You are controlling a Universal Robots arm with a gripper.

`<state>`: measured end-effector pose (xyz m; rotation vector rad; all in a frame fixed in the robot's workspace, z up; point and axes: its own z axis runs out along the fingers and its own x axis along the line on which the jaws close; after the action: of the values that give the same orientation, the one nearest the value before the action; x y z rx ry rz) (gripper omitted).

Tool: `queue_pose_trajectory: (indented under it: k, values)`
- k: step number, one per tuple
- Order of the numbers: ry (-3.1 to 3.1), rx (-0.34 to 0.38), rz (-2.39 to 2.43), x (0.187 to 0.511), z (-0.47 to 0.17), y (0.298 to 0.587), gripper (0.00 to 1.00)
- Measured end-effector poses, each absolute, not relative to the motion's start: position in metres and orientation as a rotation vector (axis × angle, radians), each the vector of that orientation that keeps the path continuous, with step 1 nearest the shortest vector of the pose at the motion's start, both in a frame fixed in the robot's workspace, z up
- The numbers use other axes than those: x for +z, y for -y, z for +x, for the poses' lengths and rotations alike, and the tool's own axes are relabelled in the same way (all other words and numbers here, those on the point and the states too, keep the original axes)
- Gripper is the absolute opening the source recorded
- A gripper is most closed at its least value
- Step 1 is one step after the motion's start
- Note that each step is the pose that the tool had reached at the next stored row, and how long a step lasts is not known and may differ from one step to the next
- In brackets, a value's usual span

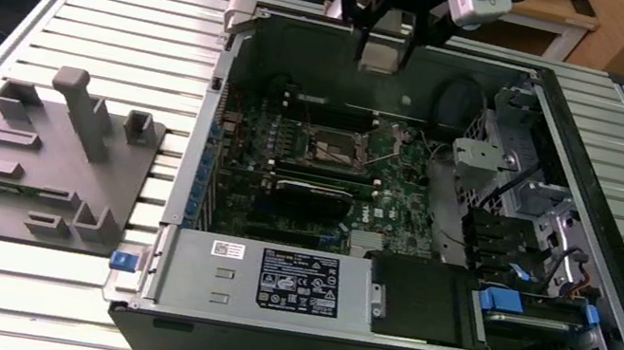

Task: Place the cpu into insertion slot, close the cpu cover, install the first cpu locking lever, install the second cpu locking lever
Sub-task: 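Place the cpu into insertion slot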

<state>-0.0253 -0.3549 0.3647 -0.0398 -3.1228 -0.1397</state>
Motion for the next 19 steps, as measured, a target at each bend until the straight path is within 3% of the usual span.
queue_pose_trajectory:
  k: [19]
  values:
    - [3.123, -0.134, -0.040, 0.353, -0.025, 0.355, 0.54]
